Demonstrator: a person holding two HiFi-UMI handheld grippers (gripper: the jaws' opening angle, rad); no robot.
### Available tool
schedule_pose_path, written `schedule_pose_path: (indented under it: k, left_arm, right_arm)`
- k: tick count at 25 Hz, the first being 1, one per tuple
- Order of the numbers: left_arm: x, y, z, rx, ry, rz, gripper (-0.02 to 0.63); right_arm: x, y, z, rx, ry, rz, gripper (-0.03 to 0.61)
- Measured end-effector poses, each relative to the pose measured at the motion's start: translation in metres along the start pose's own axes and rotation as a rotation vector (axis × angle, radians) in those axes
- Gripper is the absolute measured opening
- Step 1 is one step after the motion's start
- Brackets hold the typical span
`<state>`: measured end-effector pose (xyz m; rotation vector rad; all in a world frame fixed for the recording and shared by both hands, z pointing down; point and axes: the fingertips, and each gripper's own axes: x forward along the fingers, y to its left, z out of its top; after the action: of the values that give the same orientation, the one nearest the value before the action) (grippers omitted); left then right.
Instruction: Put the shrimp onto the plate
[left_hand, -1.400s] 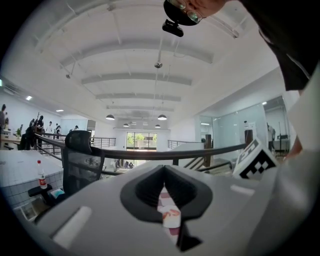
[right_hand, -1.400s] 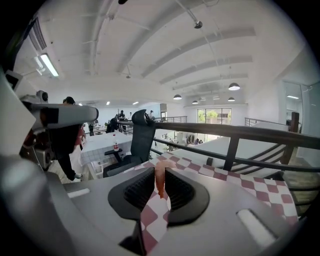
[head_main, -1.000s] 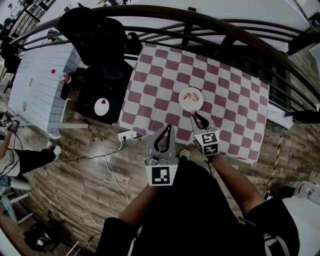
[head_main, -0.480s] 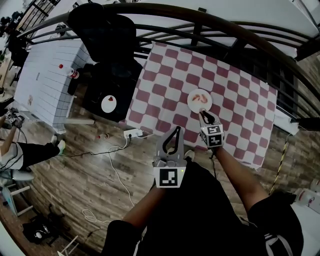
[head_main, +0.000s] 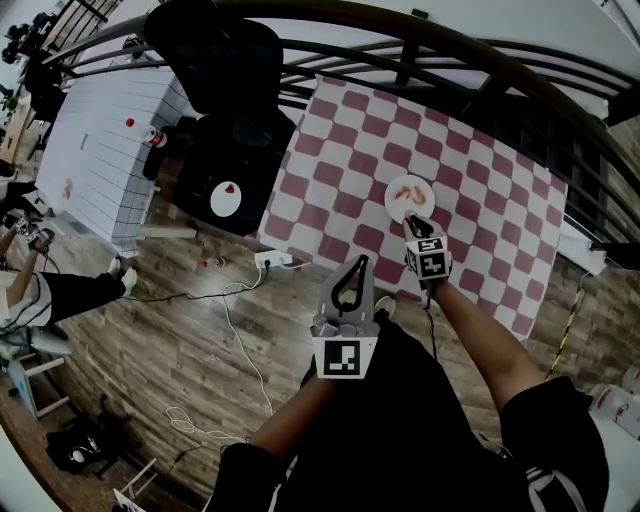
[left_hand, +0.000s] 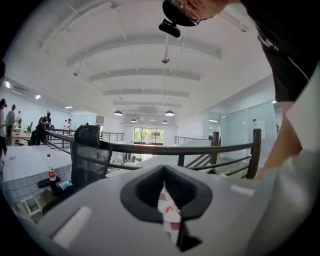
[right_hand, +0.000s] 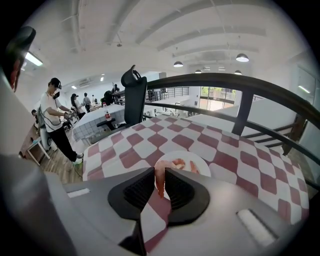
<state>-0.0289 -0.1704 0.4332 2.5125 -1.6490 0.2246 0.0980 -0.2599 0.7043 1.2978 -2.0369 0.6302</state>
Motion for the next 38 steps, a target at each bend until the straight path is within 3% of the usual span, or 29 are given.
schedule_pose_path:
  k: [3,11,18,22,31,38]
  left_arm:
    - [0.004,-0.003,-0.004,0.046,0.018,-0.014,0.009]
    - [0.0,0.0,-0.007,-0.007,0.033,0.024,0.009]
    - [-0.003,0.01,-0.017,0.052,0.07,0.042,0.009]
    - [-0.004,0.01,-0.026,0.021,0.11,0.045,0.009]
    - [0.003,0.008,-0.027,0.018,0.11,0.031,0.009]
    - [0.005,0.008,-0.032,0.024,0.127,0.022,0.009]
  right_arm:
    - [0.01,0.002,-0.001,-0.019,0.013,0.013,0.064]
    - [0.032,-0.006,-0.011,0.031,0.072,0.02,0.064]
    - [0.055,-0.017,-0.023,-0.009,0.105,0.009,0.064]
    - [0.064,-0.024,-0.023,-0.014,0.115,0.0,0.064]
    - [0.082,-0.025,-0.031,0.011,0.158,0.052,0.064]
    - [0.084,-0.027,-0.037,-0.005,0.165,0.041,0.067]
